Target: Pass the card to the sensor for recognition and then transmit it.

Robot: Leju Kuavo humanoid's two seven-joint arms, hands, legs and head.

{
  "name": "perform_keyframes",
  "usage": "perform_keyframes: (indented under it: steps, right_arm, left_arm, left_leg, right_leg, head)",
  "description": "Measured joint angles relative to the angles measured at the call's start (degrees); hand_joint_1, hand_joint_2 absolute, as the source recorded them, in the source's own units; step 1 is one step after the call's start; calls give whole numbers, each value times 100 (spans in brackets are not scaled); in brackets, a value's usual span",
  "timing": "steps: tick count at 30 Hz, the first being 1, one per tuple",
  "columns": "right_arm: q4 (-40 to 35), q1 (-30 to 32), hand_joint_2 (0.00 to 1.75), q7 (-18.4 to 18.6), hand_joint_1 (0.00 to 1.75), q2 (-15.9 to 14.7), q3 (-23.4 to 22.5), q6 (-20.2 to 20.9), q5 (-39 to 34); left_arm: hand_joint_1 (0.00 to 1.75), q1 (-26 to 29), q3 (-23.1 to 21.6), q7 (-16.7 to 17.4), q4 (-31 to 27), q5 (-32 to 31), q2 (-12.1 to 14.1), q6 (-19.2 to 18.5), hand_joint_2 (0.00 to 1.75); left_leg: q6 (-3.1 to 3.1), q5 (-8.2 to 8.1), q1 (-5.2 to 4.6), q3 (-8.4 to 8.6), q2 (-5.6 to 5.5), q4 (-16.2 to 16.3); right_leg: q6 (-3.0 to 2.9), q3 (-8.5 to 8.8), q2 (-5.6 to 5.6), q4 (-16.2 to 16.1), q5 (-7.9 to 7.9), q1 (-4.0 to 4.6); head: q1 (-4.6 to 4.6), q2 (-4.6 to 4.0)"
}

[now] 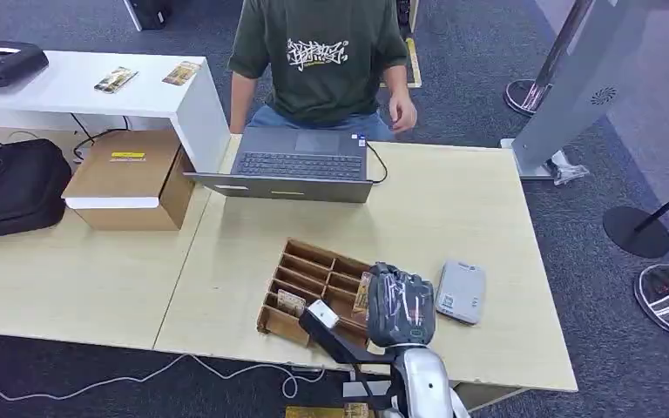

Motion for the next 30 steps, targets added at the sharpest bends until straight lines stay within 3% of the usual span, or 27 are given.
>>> perform_keyframes:
  steps: [5, 9, 14, 17, 19, 23, 30]
  right_arm:
    - [-212, 113, 175, -92, 175, 17, -118, -317, -51]
    - [-406, 249, 175, -286, 175, 22, -295, -942, -595]
    - [-840, 440, 175, -965, 175, 127, -794, -1946, -2946]
    - [-1078, 574, 175, -1645, 175, 254, -1279, -2105, -4828]
    - [-1189, 647, 175, -2046, 175, 354, -1644, -2188, -5627]
    - [-1346, 765, 175, -2391, 175, 512, -2147, -2343, -6066]
    - [-1432, 860, 175, -2500, 175, 625, -2562, -2417, -6118]
  left_arm:
    - [0, -2, 0, 0, 0, -120, 0, -11, 0]
    - [0, -2, 0, 0, 0, -207, 0, -30, 0]
    - [0, -2, 0, 46, 0, -273, -2, -50, 0]
    - [0, -4, 0, 96, 0, -315, -2, -50, 0]
    - [0, -3, 0, 116, 0, -341, 0, -46, 0]
    - [0, -3, 0, 122, 0, -385, -4, -7, 0]
    - [0, -4, 0, 131, 0, -459, -17, 13, 0]
  left_leg:
    - [0, 0, 0, 0, 0, 0]
    - [0, 0, 0, -1, 0, 0]
    - [-3, -3, -1, 0, 0, 0]
    - [-2, -3, -1, 0, -1, 0]
    - [-2, -3, -1, 0, -1, 0]
    - [-3, -3, 0, 1, 0, 0]
    - [-3, -3, 0, 1, 0, 0]
  right_leg:
    - [0, -1, 1, 0, 0, 0]
    - [0, 0, 0, 0, -1, 0]
    - [2, -1, -1, -1, -1, -1]
    - [2, 0, -1, -2, -1, -1]
    - [2, 0, -1, -1, -1, -1]
    - [1, 0, 0, -1, -1, -1]
    - [0, 0, 0, -1, -2, 0]
  head:
    - [0, 0]
    - [0, 0]
    - [0, 0]
    - [0, 0]
    - [0, 0]
    - [-2, 0]
    - [0, 0]
